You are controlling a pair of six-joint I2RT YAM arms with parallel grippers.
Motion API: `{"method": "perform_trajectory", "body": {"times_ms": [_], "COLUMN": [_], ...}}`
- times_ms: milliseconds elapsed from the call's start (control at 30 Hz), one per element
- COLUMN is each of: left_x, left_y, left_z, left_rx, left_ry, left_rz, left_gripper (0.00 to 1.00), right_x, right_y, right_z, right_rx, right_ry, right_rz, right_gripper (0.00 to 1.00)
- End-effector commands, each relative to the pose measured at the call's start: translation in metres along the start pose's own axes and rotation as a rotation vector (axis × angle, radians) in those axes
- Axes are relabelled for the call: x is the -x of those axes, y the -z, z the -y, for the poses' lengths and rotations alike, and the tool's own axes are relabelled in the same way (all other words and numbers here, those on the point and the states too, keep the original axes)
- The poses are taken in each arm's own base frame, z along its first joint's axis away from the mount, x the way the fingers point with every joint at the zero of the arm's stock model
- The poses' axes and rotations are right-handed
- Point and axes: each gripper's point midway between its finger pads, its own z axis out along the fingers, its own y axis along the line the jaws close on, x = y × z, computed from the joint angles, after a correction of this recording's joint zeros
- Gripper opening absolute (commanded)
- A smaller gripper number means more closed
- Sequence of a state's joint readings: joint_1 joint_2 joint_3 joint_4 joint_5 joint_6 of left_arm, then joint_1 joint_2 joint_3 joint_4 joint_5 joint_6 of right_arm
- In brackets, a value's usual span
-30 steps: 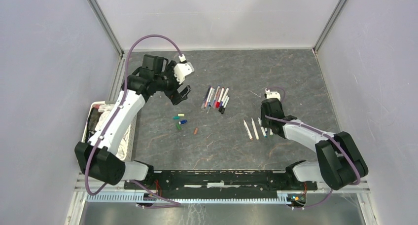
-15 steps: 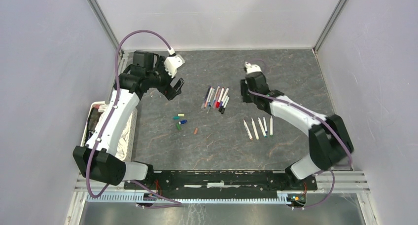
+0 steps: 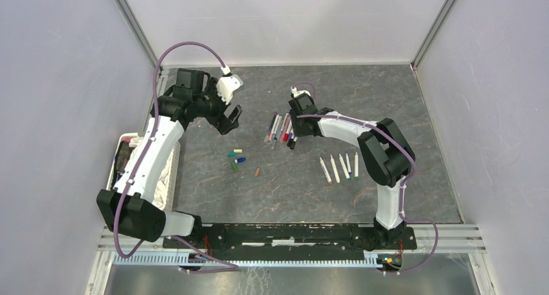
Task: Open the pen caps
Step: Pick up the pen from the center of the board.
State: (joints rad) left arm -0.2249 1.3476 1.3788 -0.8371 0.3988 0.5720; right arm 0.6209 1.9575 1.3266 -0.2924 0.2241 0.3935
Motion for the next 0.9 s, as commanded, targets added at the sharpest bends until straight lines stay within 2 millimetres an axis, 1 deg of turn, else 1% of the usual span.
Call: {"method": "perform_trajectory", "body": {"times_ms": [0,200,400,533,600,767,867], "left_x": [0.0,-0.003,-0.006,-0.006,-0.006,-0.007,-0.005], "left_y": [0.004,0.003,0.0,0.0,0.001,0.001,0.0], "left_z": [0.007,0.014,0.017,0.018,0.019,0.021,0.023], "left_rx": [-0.022,-0.058,-0.075,-0.081,-0.085,-0.097,-0.106], "left_ry": [0.023,0.017,0.014,0.013,0.011,0.009,0.013], "left_rz": [0.012,0.008,0.005,0.002,0.002,0.001,0.008], "left_gripper": [1.0,1.0,1.0,1.0,1.0,1.0,1.0], "right_x": [0.005,-0.002,-0.004,-0.008,-0.014,-0.03,-0.037], "right_y": [-0.005,-0.012,-0.012,-0.014,-0.013,-0.003,0.003], "right_z": [0.0,-0.001,0.001,0.001,0.008,0.028,0.033], "right_rx": [-0.033,-0.041,-0.055,-0.07,-0.102,-0.158,-0.147], "right_ry": [-0.029,-0.032,-0.049,-0.046,-0.034,-0.023,-0.036], "right_rz": [0.002,-0.014,-0.011,-0.022,-0.033,-0.039,-0.037], "right_gripper": [0.37,0.36,0.34,0.32,0.29,0.22,0.19]}}
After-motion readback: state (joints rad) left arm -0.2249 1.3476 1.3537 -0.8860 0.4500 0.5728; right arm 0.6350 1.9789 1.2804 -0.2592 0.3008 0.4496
